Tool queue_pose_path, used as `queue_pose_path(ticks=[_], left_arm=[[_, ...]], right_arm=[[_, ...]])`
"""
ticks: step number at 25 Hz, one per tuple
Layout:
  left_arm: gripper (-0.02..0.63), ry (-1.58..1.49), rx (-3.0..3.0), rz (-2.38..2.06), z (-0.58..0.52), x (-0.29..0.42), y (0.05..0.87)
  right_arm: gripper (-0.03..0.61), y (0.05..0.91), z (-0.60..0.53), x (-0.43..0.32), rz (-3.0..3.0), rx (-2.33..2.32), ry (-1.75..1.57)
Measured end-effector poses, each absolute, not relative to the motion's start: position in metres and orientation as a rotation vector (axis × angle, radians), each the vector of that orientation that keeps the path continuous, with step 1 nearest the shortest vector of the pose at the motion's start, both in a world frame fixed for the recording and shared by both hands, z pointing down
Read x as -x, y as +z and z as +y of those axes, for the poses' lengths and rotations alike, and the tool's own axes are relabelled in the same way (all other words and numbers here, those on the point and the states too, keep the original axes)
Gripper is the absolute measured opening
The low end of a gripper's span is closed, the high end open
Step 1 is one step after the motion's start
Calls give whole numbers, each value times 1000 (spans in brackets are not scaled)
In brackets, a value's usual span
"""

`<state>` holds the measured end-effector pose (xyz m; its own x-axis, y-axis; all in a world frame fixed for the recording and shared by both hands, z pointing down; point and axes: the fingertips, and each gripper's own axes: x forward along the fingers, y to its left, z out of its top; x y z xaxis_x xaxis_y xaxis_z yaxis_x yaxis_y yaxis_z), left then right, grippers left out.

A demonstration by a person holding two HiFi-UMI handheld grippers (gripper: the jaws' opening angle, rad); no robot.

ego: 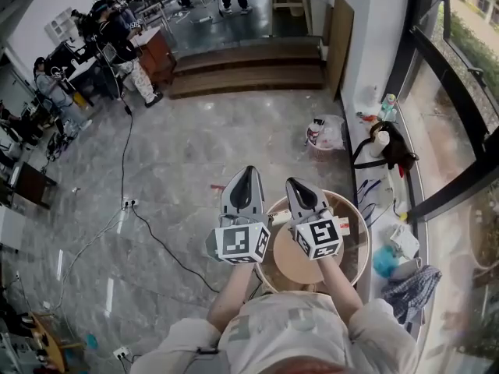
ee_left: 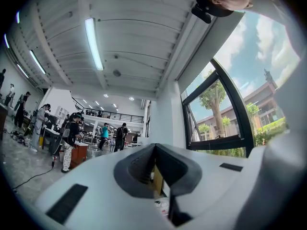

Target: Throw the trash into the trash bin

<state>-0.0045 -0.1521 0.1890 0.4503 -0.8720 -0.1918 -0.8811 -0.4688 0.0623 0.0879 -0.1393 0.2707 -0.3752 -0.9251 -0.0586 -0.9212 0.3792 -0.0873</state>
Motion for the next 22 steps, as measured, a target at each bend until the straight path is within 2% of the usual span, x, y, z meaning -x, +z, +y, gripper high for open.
queue_pose_path(ticks=[8,12,13,15,17,19,22], left_arm=[[14,7,2791,1333,-161,-60,225],[17,-292,2868,1167,-172,-111,298],[32,-377,2892,1113,-172,-125,322],[125,-538,2935,1012,-173,-151,373],[172,-688,2964,941,-173,-172,429],[204,-843,2978,891,-173,-188,491],[216,-1097,2976,796,-172,-198,579]], right_arm=[[15,293,-129,-133,2450,1872,-169],[15,343,-116,-173,2410,1991,-314],[15,361,-109,-184,2391,2023,-368],[15,395,-94,-206,2352,2090,-475],[15,428,-78,-227,2319,2152,-569],[15,460,-63,-246,2283,2203,-657],[15,504,-49,-264,2233,2254,-769]])
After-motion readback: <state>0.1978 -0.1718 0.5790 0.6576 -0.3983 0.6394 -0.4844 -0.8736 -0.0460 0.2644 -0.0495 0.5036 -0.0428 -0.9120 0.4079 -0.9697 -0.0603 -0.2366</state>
